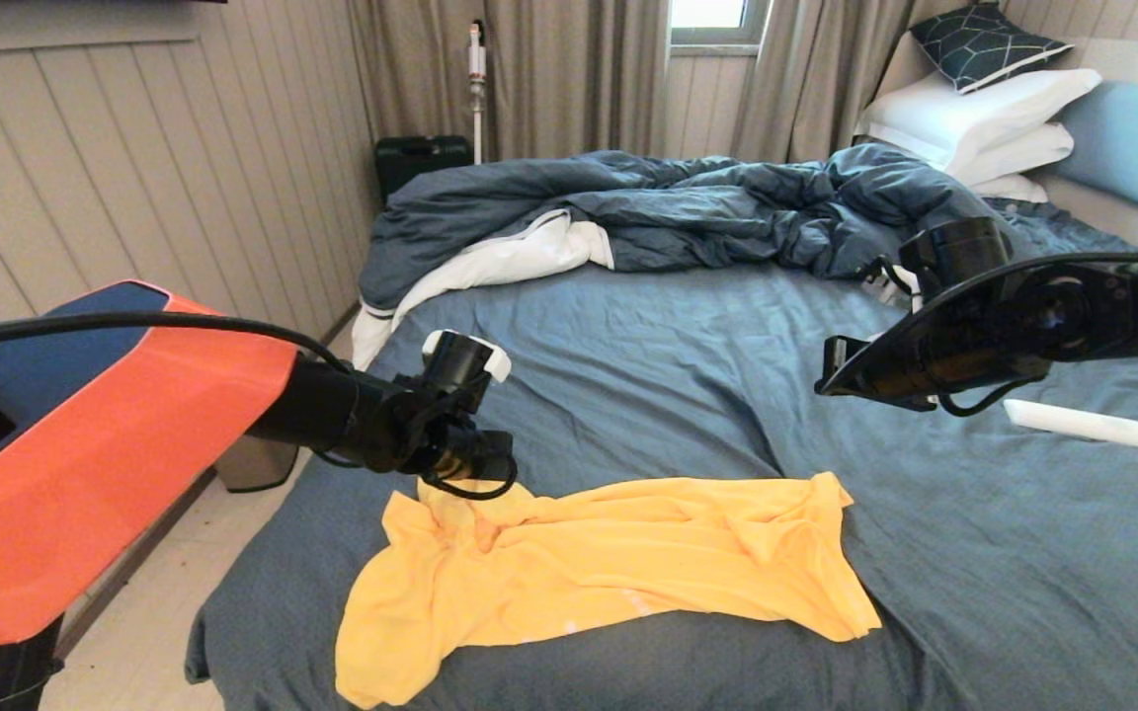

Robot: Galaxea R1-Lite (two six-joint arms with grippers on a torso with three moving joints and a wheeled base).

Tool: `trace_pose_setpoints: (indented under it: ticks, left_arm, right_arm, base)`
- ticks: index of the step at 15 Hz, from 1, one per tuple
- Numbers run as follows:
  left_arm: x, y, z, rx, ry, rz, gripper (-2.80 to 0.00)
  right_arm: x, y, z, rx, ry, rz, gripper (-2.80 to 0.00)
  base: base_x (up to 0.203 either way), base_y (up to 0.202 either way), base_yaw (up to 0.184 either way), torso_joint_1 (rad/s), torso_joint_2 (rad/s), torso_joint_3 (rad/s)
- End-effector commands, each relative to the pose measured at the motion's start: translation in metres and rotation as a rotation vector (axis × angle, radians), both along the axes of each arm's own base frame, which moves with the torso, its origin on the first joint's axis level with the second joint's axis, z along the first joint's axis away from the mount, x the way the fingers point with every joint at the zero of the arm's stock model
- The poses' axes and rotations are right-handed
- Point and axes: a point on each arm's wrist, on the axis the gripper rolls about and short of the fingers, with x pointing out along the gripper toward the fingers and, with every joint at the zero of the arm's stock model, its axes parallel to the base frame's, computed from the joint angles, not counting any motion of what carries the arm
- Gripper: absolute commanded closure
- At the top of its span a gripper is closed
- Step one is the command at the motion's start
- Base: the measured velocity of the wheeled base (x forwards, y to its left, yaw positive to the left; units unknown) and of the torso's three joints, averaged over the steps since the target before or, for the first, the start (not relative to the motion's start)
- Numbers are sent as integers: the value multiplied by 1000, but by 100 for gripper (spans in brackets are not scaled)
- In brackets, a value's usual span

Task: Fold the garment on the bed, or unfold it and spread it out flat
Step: Unford the yellow T-shirt

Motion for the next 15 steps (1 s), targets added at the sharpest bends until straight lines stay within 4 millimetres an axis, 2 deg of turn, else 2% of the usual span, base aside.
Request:
trace_pose_setpoints:
  ticks: [1,3,4,5,10,15]
  left_arm:
    - [2,-1,-8,7,15,4,0]
    - [1,-1,-5,2,10,3,0]
    - [0,-2,0,-8,3,-3,-36]
    - [-1,-2,1,-12,1,-7,-280]
    - [-4,-9,-1,-11,8,-29,-280]
    - [-4,-12,-21,12,50,-31,-280]
  right_arm:
    - [1,0,-1,2,5,0,0]
    - [1,0,-1,2,5,0,0]
    - [1,1,-2,2,5,2,0]
    - [1,1,-2,2,5,2,0]
    - [2,1,-4,2,10,0,0]
    - [3,0,-5,2,13,-2,0]
  base:
    - [0,0,0,0,0,0]
    - [0,0,0,0,0,0]
    - [0,0,0,0,0,0]
    - [0,0,0,0,0,0]
    - [0,0,0,0,0,0]
    - [0,0,0,0,0,0]
